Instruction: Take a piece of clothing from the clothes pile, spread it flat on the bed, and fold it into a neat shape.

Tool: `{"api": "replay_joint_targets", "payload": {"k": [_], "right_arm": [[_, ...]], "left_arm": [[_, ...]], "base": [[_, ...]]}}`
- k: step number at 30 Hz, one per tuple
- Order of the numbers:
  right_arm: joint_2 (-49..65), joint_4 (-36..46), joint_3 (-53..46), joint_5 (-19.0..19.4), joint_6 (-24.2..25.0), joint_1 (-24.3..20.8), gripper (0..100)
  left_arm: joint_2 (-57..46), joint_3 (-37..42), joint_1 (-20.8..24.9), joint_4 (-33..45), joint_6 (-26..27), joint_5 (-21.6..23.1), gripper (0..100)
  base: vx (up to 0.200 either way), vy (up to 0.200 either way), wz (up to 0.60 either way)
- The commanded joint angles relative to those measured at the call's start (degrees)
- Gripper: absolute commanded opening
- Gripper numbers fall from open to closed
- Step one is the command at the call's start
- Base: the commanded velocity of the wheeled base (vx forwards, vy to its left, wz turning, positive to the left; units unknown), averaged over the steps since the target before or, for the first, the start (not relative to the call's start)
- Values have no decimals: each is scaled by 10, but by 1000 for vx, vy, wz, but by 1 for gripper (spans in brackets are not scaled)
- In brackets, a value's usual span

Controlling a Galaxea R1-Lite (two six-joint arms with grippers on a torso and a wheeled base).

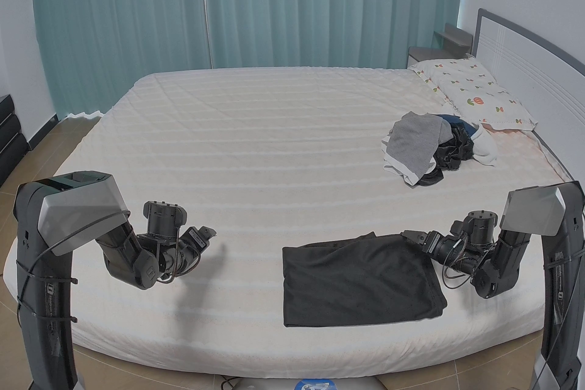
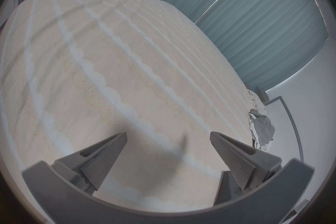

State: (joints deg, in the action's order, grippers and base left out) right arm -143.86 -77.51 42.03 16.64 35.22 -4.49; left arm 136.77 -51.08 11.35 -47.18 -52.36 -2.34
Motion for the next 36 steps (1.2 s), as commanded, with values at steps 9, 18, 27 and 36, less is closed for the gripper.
{"api": "replay_joint_targets", "payload": {"k": [9,18,27,36], "right_arm": [[-18,0,38,-11,-4,-14,100],[-19,-1,22,-13,-44,-16,0],[-17,-3,41,-36,-41,-9,0],[-19,2,46,-39,-39,-4,0]], "left_arm": [[4,-1,2,1,1,0,100],[6,-2,2,1,1,-1,100],[9,-2,3,0,2,-5,100],[10,-2,3,0,2,-5,100]], "base": [[0,0,0],[0,0,0],[0,0,0],[0,0,0]]}}
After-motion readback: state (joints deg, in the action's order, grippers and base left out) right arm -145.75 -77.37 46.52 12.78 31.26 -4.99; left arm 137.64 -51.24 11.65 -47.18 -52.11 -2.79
